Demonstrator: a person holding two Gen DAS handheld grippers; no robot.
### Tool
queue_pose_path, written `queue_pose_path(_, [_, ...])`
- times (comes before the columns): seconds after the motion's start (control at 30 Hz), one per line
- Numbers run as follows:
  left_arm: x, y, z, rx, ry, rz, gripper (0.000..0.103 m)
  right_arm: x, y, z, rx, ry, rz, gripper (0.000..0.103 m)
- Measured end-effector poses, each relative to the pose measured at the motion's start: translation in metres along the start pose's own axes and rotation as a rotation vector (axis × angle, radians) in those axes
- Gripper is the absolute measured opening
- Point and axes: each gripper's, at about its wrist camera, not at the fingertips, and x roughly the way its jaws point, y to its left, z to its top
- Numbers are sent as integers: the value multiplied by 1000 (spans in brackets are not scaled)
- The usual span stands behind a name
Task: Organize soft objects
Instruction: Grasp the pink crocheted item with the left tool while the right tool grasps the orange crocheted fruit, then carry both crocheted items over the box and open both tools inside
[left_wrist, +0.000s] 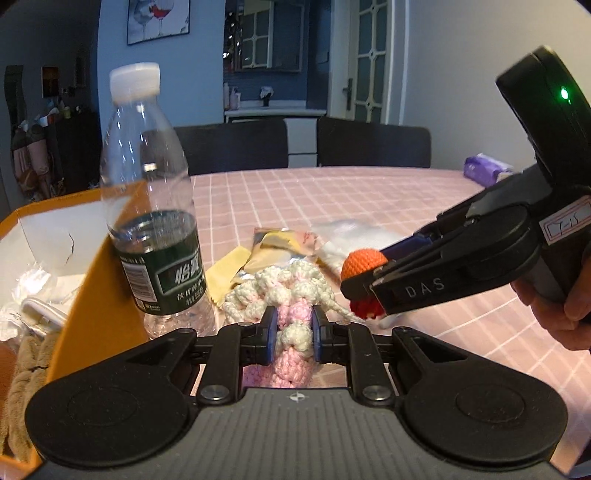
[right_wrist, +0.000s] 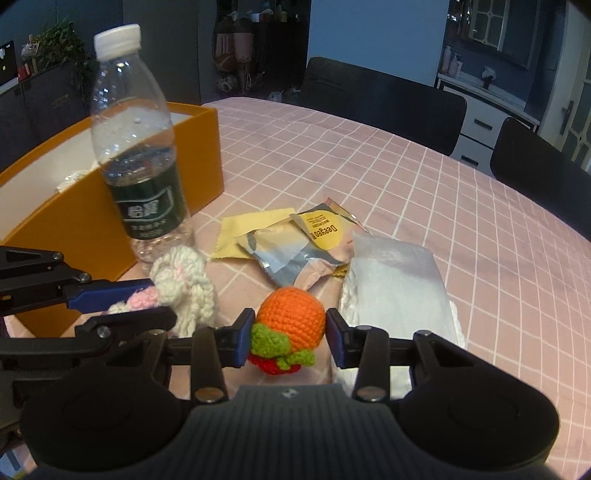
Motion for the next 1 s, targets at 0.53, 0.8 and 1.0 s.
queue_pose_path(0.53, [-109,18,15,63,-157,2,20,-97,40,5,-36,-100,88,41])
queue_pose_path(0.8, [-159,73,37,71,-202,118,20,-121,102,39,-194,-190,170,41])
queue_pose_path(1.0, [-156,116,54,73,-154,122,20,-97,158,71,-348,-207,191,41])
